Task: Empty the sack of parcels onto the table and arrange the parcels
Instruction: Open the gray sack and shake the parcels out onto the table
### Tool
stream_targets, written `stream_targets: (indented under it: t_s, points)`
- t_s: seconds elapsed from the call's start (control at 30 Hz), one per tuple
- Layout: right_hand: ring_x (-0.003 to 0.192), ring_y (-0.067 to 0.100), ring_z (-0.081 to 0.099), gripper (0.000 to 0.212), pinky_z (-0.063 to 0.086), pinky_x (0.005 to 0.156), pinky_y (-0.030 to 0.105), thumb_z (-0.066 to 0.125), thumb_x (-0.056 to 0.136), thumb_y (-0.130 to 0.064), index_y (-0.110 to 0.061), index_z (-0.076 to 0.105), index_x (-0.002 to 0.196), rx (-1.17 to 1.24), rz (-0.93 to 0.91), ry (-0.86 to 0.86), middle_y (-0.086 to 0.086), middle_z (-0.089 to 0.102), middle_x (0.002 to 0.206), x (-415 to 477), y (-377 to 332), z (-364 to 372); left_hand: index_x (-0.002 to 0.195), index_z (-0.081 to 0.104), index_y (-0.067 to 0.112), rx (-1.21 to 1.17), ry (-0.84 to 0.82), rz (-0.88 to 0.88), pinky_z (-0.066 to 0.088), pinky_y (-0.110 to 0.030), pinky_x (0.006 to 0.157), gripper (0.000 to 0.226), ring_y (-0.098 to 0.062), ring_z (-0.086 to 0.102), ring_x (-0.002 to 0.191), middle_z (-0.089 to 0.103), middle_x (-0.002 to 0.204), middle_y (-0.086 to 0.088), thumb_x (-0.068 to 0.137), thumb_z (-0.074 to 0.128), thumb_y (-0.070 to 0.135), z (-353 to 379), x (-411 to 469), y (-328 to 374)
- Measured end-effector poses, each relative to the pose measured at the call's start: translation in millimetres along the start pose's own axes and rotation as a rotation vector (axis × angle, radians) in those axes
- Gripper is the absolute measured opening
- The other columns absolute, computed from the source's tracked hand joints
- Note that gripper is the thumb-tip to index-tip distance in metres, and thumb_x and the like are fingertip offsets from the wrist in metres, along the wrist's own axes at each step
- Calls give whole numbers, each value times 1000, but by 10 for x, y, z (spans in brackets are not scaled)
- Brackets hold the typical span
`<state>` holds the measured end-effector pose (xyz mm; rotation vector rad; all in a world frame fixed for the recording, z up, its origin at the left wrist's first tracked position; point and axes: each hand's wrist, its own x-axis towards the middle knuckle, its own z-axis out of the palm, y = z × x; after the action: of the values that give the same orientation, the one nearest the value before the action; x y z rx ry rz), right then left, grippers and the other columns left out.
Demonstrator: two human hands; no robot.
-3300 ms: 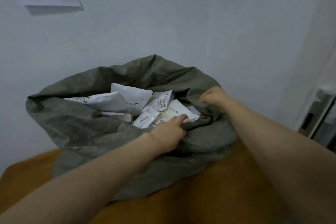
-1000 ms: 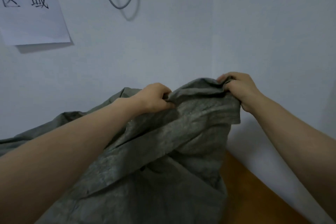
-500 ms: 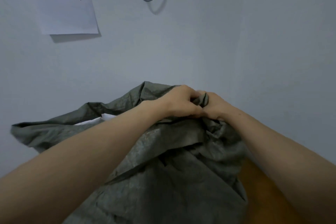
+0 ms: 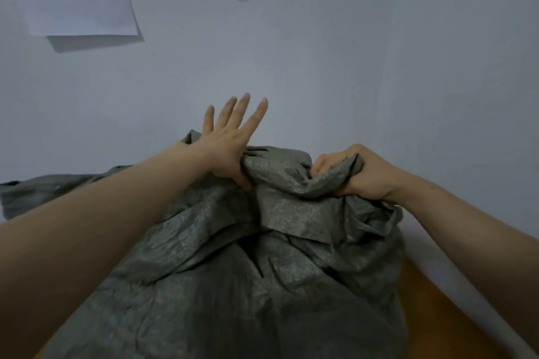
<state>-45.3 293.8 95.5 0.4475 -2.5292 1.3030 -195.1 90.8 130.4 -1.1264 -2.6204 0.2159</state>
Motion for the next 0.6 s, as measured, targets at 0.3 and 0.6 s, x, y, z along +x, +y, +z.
stream_targets:
  t_s: [0.3,0.6]
  points:
    - [70,7,68,30,54,62,16,81,58,9,-11,73,78,90,241,293,-4,73,70,57,76,-313,101,67,9,-423,-125,20,38,-25,74,32,-22,59,94,63,92,-4,82,72,35,122,162,-22]
    - [52,-14,55,22,47,59,5,80,67,3,-13,68,76,26,-4,770,-9,63,75,787,-552,-631,100,70,16,-372,525,-311,44,-36,81,26,-33,60,105,65,107,-15,87,63,37,-859,225,-254]
